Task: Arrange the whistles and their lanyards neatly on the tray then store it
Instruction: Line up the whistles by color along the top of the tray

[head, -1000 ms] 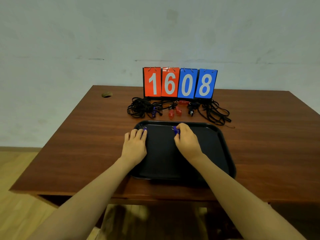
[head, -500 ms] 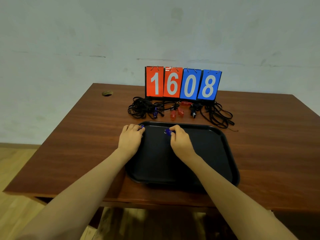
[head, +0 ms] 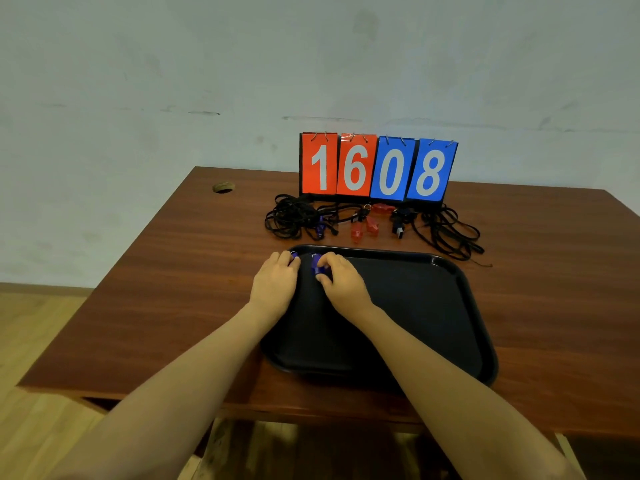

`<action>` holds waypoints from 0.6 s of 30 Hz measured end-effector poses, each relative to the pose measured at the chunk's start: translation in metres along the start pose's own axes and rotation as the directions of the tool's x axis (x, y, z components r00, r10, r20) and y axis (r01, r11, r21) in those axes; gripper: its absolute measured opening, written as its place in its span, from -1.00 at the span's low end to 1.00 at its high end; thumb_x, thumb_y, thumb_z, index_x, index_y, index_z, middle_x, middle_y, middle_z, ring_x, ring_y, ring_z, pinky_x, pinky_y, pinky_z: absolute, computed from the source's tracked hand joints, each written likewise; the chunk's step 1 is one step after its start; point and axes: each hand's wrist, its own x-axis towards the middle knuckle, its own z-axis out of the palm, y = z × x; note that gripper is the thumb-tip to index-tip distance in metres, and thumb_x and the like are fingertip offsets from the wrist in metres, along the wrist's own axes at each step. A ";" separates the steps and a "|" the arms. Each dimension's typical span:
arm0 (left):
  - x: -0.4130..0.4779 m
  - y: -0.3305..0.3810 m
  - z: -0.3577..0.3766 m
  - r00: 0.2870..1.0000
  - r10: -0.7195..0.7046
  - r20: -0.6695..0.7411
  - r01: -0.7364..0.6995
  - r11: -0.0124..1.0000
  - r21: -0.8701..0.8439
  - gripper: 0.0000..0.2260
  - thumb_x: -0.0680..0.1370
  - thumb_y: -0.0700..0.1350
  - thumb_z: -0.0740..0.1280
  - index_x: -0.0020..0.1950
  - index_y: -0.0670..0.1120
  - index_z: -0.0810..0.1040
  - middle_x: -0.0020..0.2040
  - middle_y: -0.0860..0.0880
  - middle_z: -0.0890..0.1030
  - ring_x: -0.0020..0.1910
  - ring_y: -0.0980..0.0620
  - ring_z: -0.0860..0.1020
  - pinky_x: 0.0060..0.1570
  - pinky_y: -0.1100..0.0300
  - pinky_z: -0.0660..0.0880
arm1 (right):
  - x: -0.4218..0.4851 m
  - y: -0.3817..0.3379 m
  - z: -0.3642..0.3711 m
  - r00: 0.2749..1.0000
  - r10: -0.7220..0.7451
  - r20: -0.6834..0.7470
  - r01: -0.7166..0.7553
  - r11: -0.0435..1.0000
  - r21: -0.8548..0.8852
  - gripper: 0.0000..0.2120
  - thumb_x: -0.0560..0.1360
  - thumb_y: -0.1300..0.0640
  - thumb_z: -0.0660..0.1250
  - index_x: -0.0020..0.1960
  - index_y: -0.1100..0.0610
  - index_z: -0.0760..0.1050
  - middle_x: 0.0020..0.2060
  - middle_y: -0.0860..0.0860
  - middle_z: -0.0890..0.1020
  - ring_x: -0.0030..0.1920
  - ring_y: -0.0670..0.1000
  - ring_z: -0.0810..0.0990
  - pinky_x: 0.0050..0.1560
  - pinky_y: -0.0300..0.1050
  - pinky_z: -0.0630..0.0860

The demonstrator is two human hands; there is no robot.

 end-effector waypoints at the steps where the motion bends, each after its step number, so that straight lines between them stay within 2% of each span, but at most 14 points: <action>1: 0.001 -0.001 0.001 1.000 -0.002 -0.011 0.002 1.000 0.000 -0.66 0.51 -0.28 0.31 0.28 -0.28 0.49 0.12 -0.21 0.54 0.09 -0.21 0.50 0.02 0.02 0.48 | 0.002 0.002 -0.001 1.000 0.020 -0.001 -0.020 1.000 -0.018 -0.84 0.55 0.19 0.23 0.13 0.13 0.42 0.04 0.05 0.53 0.06 0.03 0.49 0.05 -0.05 0.48; 3: 0.000 -0.001 0.000 0.999 0.005 -0.036 -0.005 1.000 0.014 -0.65 0.49 -0.27 0.35 0.27 -0.28 0.50 0.12 -0.21 0.55 0.09 -0.19 0.52 0.00 0.04 0.50 | 0.004 0.005 -0.001 0.999 0.043 0.000 -0.043 0.998 -0.050 -0.78 0.57 0.17 0.21 0.21 0.11 0.40 0.07 0.06 0.52 0.09 0.04 0.49 0.08 -0.01 0.49; 6: 0.000 -0.001 0.000 0.995 0.067 -0.071 -0.062 0.995 0.077 -0.59 0.16 -0.23 0.62 -0.03 -0.23 0.66 -0.17 -0.12 0.63 -0.24 -0.08 0.61 -0.35 0.20 0.54 | 0.004 0.007 0.000 1.000 0.013 0.001 -0.013 0.994 -0.105 -0.65 0.60 0.16 0.18 0.38 0.09 0.35 0.16 0.07 0.50 0.18 0.04 0.46 0.17 -0.02 0.47; 8: -0.001 -0.003 0.002 0.992 0.090 -0.085 -0.082 0.992 0.094 -0.57 0.09 -0.22 0.65 -0.08 -0.22 0.67 -0.22 -0.09 0.63 -0.30 -0.05 0.60 -0.41 0.23 0.53 | 0.004 0.007 0.001 1.000 -0.007 0.007 0.008 0.990 -0.138 -0.63 0.61 0.15 0.16 0.41 0.10 0.34 0.19 0.07 0.48 0.20 0.05 0.45 0.19 -0.02 0.46; 13: 0.001 -0.005 0.003 0.978 0.165 -0.130 -0.137 0.970 0.201 -0.59 0.13 -0.23 0.62 -0.07 -0.25 0.66 -0.20 -0.15 0.64 -0.29 -0.10 0.61 -0.30 0.16 0.56 | 0.004 0.005 0.001 0.997 -0.055 0.061 0.070 0.959 -0.276 -0.62 0.63 0.14 0.10 0.44 0.11 0.30 0.20 0.09 0.44 0.15 0.08 0.46 0.11 -0.03 0.48; 18: -0.005 -0.010 0.009 0.968 0.177 -0.175 -0.134 0.963 0.233 -0.59 0.35 -0.23 0.49 0.16 -0.29 0.56 0.01 -0.22 0.62 -0.06 -0.17 0.62 -0.05 0.02 0.57 | 0.005 0.002 0.000 0.996 -0.055 0.076 0.077 0.941 -0.331 -0.61 0.63 0.14 0.10 0.45 0.11 0.29 0.22 0.10 0.44 0.16 0.10 0.47 0.11 -0.02 0.48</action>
